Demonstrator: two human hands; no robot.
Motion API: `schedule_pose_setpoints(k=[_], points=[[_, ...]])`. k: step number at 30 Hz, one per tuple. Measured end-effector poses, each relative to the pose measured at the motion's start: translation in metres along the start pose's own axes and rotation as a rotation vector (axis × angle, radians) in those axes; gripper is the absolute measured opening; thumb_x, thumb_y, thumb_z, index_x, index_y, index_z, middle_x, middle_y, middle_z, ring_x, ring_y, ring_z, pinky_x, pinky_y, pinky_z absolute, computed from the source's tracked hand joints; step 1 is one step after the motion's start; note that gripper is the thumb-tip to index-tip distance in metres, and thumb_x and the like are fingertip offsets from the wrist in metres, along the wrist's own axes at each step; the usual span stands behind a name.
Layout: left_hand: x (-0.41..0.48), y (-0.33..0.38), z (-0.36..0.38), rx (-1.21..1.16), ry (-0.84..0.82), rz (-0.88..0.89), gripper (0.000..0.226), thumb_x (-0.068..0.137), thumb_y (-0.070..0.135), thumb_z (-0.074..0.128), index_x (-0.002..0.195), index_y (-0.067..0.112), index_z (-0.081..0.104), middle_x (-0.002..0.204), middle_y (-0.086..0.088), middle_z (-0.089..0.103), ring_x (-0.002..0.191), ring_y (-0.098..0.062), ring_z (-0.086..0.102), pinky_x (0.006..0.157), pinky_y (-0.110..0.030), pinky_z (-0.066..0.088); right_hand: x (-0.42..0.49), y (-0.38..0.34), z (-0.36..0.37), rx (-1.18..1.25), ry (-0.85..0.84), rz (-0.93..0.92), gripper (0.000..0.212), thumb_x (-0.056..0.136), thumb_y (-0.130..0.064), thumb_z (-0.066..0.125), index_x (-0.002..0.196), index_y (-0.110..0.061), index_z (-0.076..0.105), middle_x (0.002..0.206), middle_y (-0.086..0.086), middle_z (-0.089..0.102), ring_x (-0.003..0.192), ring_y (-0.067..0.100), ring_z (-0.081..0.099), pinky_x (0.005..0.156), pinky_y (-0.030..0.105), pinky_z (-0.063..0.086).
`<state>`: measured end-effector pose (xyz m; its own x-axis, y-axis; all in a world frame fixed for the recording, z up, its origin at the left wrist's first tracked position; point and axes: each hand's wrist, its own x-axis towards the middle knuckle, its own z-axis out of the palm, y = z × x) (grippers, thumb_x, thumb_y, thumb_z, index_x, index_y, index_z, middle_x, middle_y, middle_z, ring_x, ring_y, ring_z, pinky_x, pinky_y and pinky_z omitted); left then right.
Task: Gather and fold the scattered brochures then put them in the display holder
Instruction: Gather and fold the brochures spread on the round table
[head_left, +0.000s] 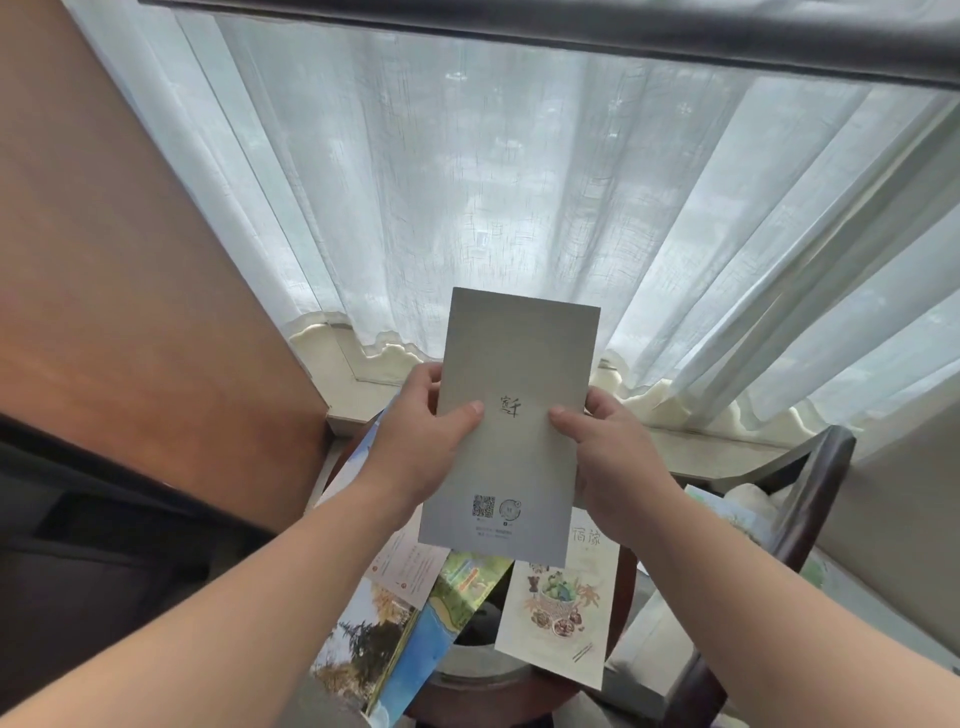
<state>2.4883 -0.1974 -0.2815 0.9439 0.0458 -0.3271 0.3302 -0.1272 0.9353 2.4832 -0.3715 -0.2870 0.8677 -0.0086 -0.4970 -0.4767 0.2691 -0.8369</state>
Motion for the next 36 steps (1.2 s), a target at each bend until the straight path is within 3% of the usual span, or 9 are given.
schedule_pose_setpoints(k=[4,10,12,15,18,25,28,33,36], points=[[0.001,-0.004,-0.004,-0.186,-0.095,-0.157,0.075,0.07,0.038,0.074,0.137,0.028,0.042,0.125,-0.006,0.062,0.104,-0.026,0.068,0.09,-0.051,0.055,-0.001,-0.001,-0.001,0.03,-0.051,0.0,0.021,0.097,-0.007,0.051,0.107,-0.02,0.064,0.103,0.008,0.075,0.085,0.027,0.072,0.069,0.042,0.056],[0.003,-0.008,0.001,-0.242,-0.089,-0.134,0.021,0.094,0.005,0.058,0.112,0.016,0.058,0.109,-0.014,0.071,0.088,-0.031,0.071,0.079,-0.048,0.059,-0.001,0.008,-0.003,-0.093,-0.004,-0.038,0.022,0.094,-0.007,0.052,0.105,-0.022,0.064,0.104,0.006,0.074,0.084,0.023,0.072,0.062,0.034,0.055],[0.004,-0.007,0.0,-0.269,-0.077,-0.113,0.02,0.096,0.0,0.052,0.105,0.017,0.06,0.102,-0.012,0.071,0.081,-0.026,0.07,0.074,-0.042,0.059,0.0,0.01,-0.005,-0.175,0.051,-0.065,0.024,0.089,-0.015,0.061,0.108,-0.03,0.059,0.108,0.001,0.069,0.09,0.022,0.071,0.074,0.043,0.058],[0.003,-0.006,-0.002,-0.345,-0.144,-0.111,0.023,0.098,-0.001,0.048,0.103,0.018,0.061,0.094,-0.008,0.074,0.077,-0.022,0.071,0.069,-0.038,0.061,-0.002,0.011,-0.011,-0.122,0.016,0.006,0.055,0.08,-0.028,0.071,0.13,-0.03,0.049,0.12,0.003,0.065,0.103,0.026,0.068,0.089,0.049,0.054],[0.002,-0.009,0.0,-0.371,-0.175,-0.13,0.023,0.098,0.001,0.048,0.107,0.018,0.061,0.101,-0.01,0.073,0.081,-0.024,0.071,0.07,-0.039,0.06,-0.004,0.01,-0.012,-0.077,-0.073,0.008,0.026,0.089,-0.017,0.063,0.116,-0.019,0.064,0.107,0.005,0.074,0.095,0.026,0.071,0.077,0.039,0.054],[0.0,-0.014,0.005,-0.186,-0.08,-0.136,0.048,0.09,0.017,0.065,0.132,0.028,0.046,0.117,-0.006,0.065,0.1,-0.028,0.069,0.085,-0.049,0.056,-0.008,0.01,-0.009,-0.004,-0.075,-0.014,0.025,0.095,-0.005,0.053,0.109,-0.021,0.066,0.103,0.003,0.076,0.084,0.021,0.073,0.066,0.034,0.057],[-0.001,-0.015,0.007,-0.161,-0.084,-0.149,0.042,0.091,0.012,0.062,0.127,0.029,0.048,0.11,-0.006,0.071,0.094,-0.027,0.071,0.079,-0.045,0.058,-0.009,0.011,-0.011,-0.019,-0.087,-0.01,0.025,0.095,-0.008,0.054,0.11,-0.023,0.067,0.102,0.002,0.076,0.084,0.021,0.073,0.064,0.034,0.056],[-0.005,-0.021,0.017,0.33,0.069,-0.031,0.064,0.086,0.031,0.065,0.142,0.037,0.033,0.121,0.002,0.048,0.108,-0.018,0.054,0.091,-0.041,0.049,-0.016,0.013,-0.008,-0.192,0.01,-0.095,0.037,0.094,-0.003,0.046,0.097,-0.031,0.07,0.092,-0.005,0.077,0.08,0.017,0.073,0.064,0.032,0.06],[-0.017,-0.022,0.034,0.156,-0.187,-0.045,0.059,0.083,0.057,0.059,0.138,0.043,0.042,0.123,0.009,0.058,0.109,-0.011,0.059,0.094,-0.043,0.05,-0.02,0.018,-0.003,-0.272,-0.025,-0.117,0.038,0.096,-0.011,0.045,0.112,-0.038,0.066,0.101,-0.006,0.074,0.093,0.018,0.071,0.078,0.042,0.06]])
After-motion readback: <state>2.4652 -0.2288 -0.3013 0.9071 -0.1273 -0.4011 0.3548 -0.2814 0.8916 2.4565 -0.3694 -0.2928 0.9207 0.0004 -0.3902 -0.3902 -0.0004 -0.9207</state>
